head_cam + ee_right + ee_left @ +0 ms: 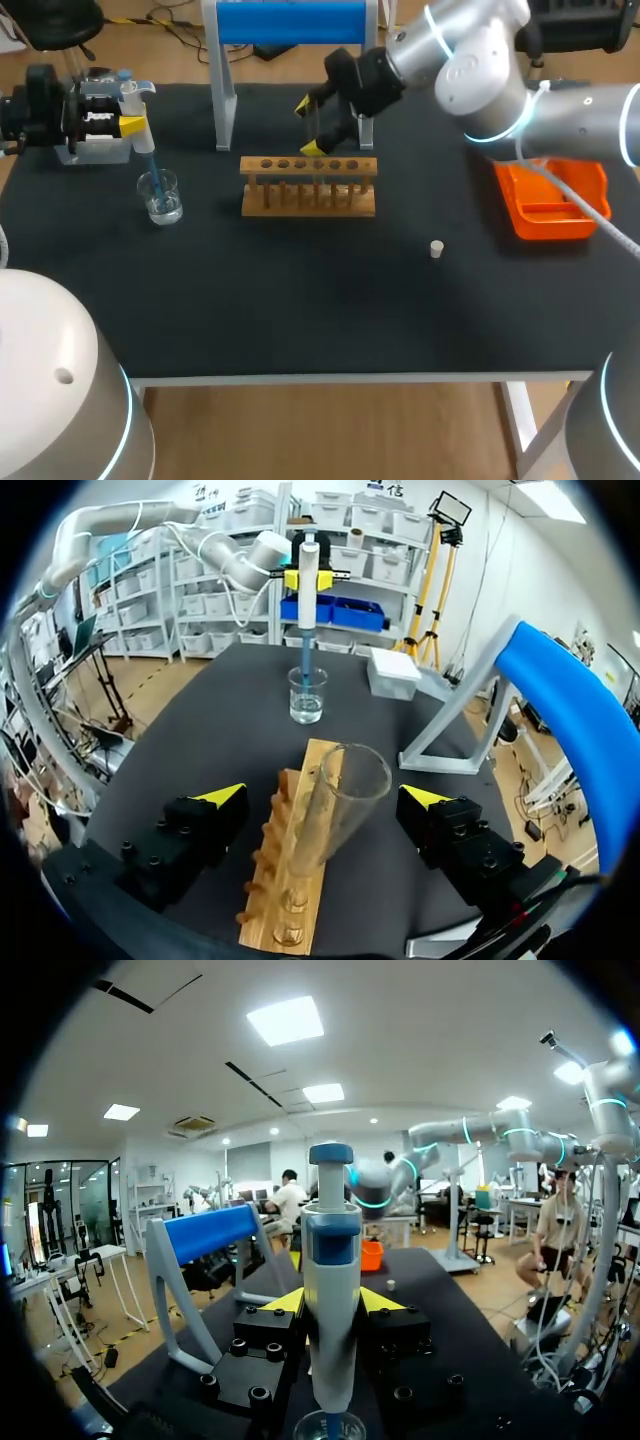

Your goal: Invert the test tube, pick up the pipette, mount the tip to pipette, aspirate from beaker and dispense into the tube, eject the tip, return the pipette, and cap with the stopper.

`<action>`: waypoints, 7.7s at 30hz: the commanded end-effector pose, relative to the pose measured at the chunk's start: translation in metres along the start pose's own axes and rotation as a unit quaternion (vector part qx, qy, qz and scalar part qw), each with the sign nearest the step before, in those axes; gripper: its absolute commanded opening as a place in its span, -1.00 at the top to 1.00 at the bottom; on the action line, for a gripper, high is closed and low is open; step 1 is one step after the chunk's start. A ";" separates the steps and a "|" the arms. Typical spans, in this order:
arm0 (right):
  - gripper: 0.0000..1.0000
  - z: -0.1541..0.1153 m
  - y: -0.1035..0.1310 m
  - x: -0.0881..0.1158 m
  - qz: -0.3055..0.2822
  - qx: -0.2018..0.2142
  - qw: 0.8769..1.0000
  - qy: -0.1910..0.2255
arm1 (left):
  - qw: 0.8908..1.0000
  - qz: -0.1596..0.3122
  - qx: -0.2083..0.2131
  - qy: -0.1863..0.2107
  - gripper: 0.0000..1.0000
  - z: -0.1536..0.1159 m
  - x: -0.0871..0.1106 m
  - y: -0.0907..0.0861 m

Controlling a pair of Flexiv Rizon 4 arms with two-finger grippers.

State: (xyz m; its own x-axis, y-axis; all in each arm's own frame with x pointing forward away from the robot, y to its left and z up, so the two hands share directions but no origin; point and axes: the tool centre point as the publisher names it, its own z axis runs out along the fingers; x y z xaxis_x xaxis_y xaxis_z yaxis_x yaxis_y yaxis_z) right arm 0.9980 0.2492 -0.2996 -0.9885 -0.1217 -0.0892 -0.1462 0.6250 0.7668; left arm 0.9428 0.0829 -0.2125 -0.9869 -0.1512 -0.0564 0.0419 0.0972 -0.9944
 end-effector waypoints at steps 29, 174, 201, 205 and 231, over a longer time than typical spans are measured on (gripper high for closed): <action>-1.00 -0.018 0.000 -0.007 0.011 0.016 1.000 0.016 | 1.000 0.000 0.000 0.000 1.00 0.000 0.000 0.000; -1.00 -0.015 0.001 -0.004 0.009 0.020 1.000 0.014 | 0.992 0.012 -0.018 0.122 1.00 0.264 -0.012 -0.242; -1.00 -0.015 0.001 -0.004 0.009 0.020 1.000 0.014 | 0.995 -0.013 0.003 0.099 1.00 0.254 -0.020 -0.234; -1.00 -0.015 0.001 -0.004 0.009 0.020 1.000 0.014 | 0.995 -0.014 0.005 0.100 1.00 0.255 -0.023 -0.232; -1.00 -0.015 0.001 -0.004 0.009 0.020 1.000 0.014 | 0.994 -0.025 0.019 0.108 1.00 0.269 -0.030 -0.218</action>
State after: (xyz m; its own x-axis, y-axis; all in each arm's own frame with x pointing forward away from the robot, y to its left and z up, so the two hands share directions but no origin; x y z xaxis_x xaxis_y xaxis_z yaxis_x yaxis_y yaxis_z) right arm 1.0023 0.2397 -0.2909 -0.9899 -0.1287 -0.0591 -0.1296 0.6540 0.7453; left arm 1.0057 -0.1978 -0.0160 -0.9981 0.0610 0.0113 -0.0076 0.0608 -0.9981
